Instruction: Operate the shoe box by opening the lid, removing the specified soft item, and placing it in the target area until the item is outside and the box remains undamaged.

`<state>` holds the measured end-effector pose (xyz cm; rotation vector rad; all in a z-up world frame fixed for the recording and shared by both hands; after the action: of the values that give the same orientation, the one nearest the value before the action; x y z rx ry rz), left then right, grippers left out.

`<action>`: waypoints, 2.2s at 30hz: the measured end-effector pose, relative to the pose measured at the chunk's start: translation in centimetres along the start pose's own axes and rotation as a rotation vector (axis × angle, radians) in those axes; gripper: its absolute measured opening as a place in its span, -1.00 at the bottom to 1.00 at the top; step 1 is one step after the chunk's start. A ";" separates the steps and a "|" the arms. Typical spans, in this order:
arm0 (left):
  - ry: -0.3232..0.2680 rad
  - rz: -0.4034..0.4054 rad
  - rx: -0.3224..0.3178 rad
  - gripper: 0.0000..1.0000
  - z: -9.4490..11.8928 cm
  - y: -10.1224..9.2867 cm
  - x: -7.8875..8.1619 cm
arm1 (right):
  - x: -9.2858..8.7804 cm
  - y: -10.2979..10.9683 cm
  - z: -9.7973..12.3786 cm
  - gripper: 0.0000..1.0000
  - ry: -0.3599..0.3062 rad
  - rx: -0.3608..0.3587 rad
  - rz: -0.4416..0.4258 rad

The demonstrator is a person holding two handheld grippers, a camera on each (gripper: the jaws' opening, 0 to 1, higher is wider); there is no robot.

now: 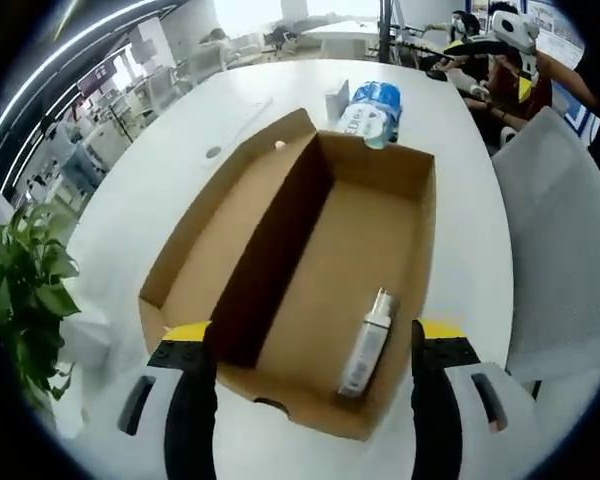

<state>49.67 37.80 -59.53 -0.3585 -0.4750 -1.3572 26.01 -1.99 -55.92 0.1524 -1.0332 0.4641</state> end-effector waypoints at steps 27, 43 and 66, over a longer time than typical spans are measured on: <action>0.284 -0.287 -0.164 0.52 -5.2 0.1 0.6 | -0.9 0.6 0.3 0.99 0.029 -0.004 -0.007; 0.350 -0.330 -0.216 0.47 -7.7 -0.1 0.0 | -0.6 -0.4 -0.6 0.99 0.034 -0.036 -0.015; 0.334 -0.257 -0.201 0.27 -8.7 -0.2 -1.0 | -0.8 -0.5 -0.7 0.98 0.038 -0.045 -0.021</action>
<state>50.39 34.21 -67.46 -0.2322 -0.1082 -1.6842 26.43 -2.46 -56.86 0.1139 -1.0029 0.4229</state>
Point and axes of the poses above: the point that each gripper's makers call its tool centre point, and the gripper's own axes: z roughly backward along the fingers, y roughly to its left, x roughly out of its top, the point moved 10 cm from there along z, roughly backward along the fingers, and after that the axes turned 6 degrees about -x, right-handed, at the moved point
